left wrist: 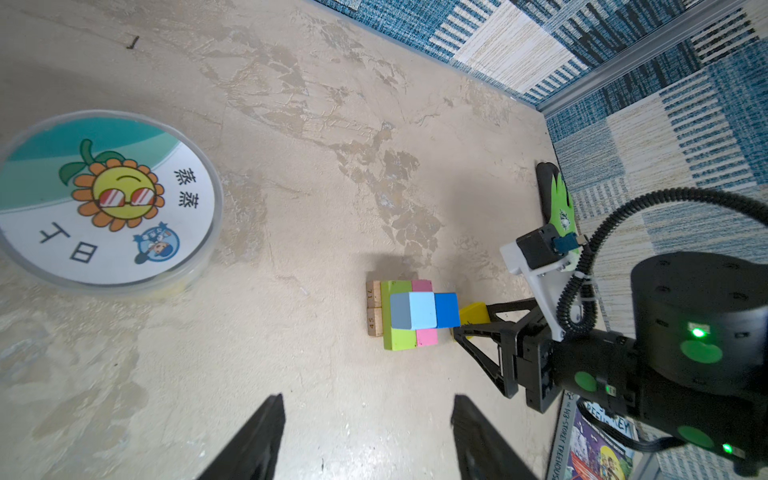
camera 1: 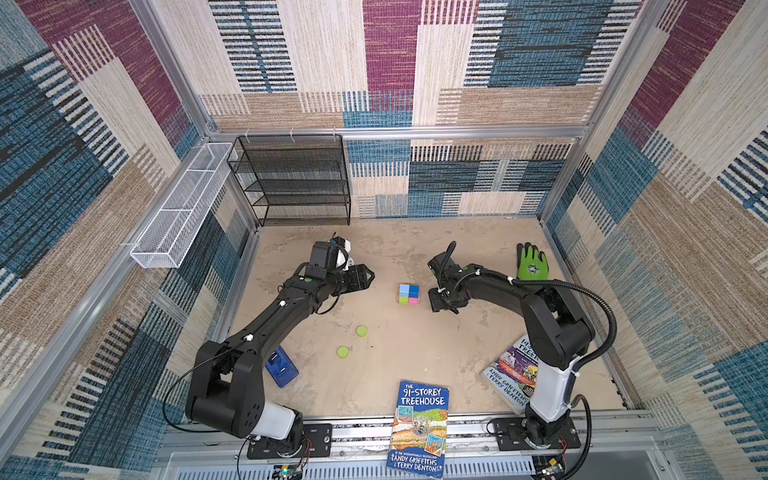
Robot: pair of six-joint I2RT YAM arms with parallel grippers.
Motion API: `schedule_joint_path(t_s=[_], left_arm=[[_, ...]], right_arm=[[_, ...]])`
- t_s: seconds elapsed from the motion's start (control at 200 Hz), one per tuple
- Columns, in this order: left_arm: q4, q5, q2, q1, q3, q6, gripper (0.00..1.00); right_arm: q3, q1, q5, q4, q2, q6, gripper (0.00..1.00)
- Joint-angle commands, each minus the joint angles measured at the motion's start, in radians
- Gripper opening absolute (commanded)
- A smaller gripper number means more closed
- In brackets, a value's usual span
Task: Build the wood block tower
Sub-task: 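Center the right gripper on the yellow block and close on it, then lift the yellow block with the right gripper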
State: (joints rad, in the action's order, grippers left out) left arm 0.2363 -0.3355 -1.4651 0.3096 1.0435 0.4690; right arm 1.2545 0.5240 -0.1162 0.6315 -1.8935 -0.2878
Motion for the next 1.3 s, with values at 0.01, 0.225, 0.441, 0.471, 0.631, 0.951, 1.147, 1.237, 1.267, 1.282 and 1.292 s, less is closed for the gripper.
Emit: schedule_joint_path(t_s=[0.01, 0.225, 0.441, 0.471, 0.631, 0.951, 1.147, 1.237, 1.267, 1.282, 1.292], left_arm=[[-0.011, -0.014, 0.006, -0.003, -0.005, 0.004, 0.69], [-0.014, -0.016, 0.014, -0.009, -0.010, 0.007, 0.69], [-0.012, -0.025, 0.023, -0.015, -0.011, 0.003, 0.69], [-0.013, -0.026, 0.026, -0.017, -0.011, 0.002, 0.69], [0.001, -0.016, 0.040, -0.029, -0.012, -0.007, 0.69], [0.063, 0.032, 0.058, -0.051, -0.003, -0.046, 0.69], [0.073, 0.032, 0.072, -0.064, -0.007, -0.052, 0.69], [0.074, 0.035, 0.083, -0.068, -0.013, -0.055, 0.69], [0.074, 0.034, 0.086, -0.070, -0.014, -0.055, 0.69], [0.077, 0.035, 0.087, -0.070, -0.014, -0.055, 0.69], [0.077, 0.035, 0.087, -0.071, -0.014, -0.055, 0.69]], right_arm=[[0.008, 0.001, -0.015, 0.011, 0.001, -0.016, 0.59], [0.025, 0.001, -0.008, 0.025, 0.019, -0.020, 0.58], [0.072, 0.003, -0.012, 0.079, 0.058, -0.044, 0.58], [0.080, 0.002, -0.013, 0.089, 0.064, -0.047, 0.58], [0.116, 0.007, -0.019, 0.138, 0.095, -0.081, 0.57], [0.209, 0.021, -0.037, 0.240, 0.113, -0.119, 0.57], [0.293, 0.028, -0.052, 0.312, 0.108, -0.131, 0.57], [0.324, 0.031, -0.055, 0.340, 0.103, -0.136, 0.57], [0.336, 0.033, -0.056, 0.347, 0.103, -0.141, 0.57], [0.339, 0.034, -0.056, 0.350, 0.100, -0.141, 0.57], [0.341, 0.035, -0.057, 0.353, 0.101, -0.143, 0.57]])
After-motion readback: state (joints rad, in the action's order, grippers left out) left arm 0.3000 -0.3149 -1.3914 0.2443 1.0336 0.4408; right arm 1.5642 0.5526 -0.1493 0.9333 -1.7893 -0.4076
